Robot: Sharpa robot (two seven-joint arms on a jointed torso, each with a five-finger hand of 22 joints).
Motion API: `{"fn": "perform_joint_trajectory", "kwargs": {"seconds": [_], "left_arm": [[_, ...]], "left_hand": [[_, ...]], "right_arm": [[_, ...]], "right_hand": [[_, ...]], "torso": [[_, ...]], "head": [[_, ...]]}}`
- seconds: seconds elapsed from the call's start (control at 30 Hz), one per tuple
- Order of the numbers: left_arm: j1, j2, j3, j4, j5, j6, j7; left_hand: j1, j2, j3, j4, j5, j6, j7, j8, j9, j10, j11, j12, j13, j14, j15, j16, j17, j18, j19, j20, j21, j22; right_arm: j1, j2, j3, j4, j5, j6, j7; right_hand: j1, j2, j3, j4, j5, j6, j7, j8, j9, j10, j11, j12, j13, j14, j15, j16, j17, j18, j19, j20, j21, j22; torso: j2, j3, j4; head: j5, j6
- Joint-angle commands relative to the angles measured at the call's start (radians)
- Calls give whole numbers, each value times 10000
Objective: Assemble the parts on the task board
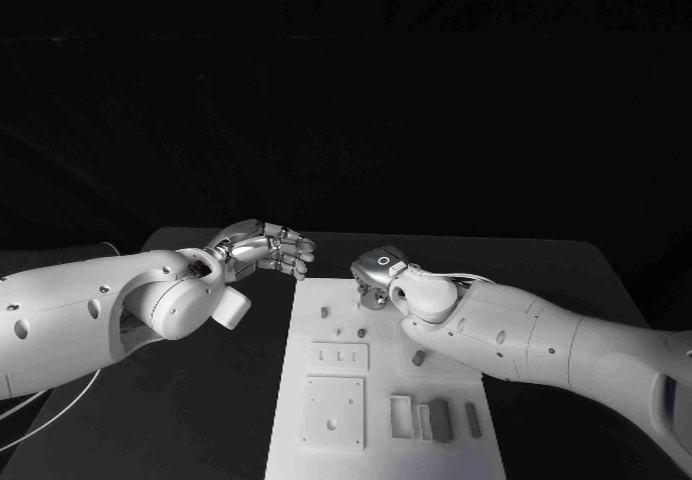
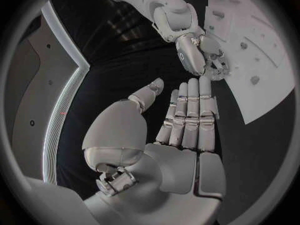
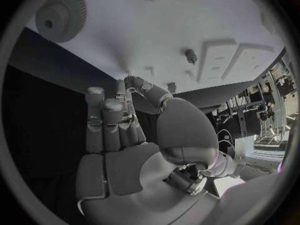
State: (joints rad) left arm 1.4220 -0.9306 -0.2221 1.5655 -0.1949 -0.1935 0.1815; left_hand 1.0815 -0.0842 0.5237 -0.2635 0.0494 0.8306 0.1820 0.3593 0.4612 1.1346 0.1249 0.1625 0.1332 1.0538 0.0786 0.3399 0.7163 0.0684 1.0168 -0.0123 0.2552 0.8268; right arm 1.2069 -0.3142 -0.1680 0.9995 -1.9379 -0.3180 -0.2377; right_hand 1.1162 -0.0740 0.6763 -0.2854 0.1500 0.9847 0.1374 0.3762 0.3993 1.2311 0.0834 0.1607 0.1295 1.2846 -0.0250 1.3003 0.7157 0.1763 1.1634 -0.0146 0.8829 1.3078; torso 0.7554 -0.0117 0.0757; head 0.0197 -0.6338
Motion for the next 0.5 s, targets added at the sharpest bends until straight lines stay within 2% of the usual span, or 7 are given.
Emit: {"fn": "perform_joint_trajectory", "kwargs": {"seconds": [0.03,0.23,0.5], "left_arm": [[33,8,11,20,-13,-4,60],[39,9,11,24,-13,1,51],[44,11,11,21,-13,8,52]], "left_hand": [[13,-88,-9,-62,3,-60,-2,-33,-14,17,75,-66,-11,-15,22,-45,14,101,18,-55,-59,16],[10,-91,-11,-60,3,-60,-1,-32,-15,18,75,-68,-11,-15,23,-47,16,100,19,-55,-60,17],[1,-98,-16,-56,2,-61,-1,-32,-16,19,76,-73,-11,-15,24,-50,21,98,19,-53,-62,18]], "right_arm": [[-14,16,-8,-8,-33,126,0],[-14,25,-11,-30,64,15,-11],[-14,64,-14,-105,251,-112,51]], "right_hand": [[14,-160,38,-18,31,144,-131,39,-7,23,11,-82,2,-77,-13,13,-4,855,-57,-39,51,197],[4,-352,51,17,34,45,-86,-34,-38,-59,53,-150,-16,-145,30,-54,-46,855,-125,-17,3,175],[-36,-875,117,188,32,-395,117,-299,-148,-428,218,-379,-89,-382,191,-238,-155,855,-345,63,-194,123]], "torso": [[1,0,-3],[-2,-4,-7],[-3,-1,-9]], "head": [[4,-12],[18,-16],[31,-19]]}}
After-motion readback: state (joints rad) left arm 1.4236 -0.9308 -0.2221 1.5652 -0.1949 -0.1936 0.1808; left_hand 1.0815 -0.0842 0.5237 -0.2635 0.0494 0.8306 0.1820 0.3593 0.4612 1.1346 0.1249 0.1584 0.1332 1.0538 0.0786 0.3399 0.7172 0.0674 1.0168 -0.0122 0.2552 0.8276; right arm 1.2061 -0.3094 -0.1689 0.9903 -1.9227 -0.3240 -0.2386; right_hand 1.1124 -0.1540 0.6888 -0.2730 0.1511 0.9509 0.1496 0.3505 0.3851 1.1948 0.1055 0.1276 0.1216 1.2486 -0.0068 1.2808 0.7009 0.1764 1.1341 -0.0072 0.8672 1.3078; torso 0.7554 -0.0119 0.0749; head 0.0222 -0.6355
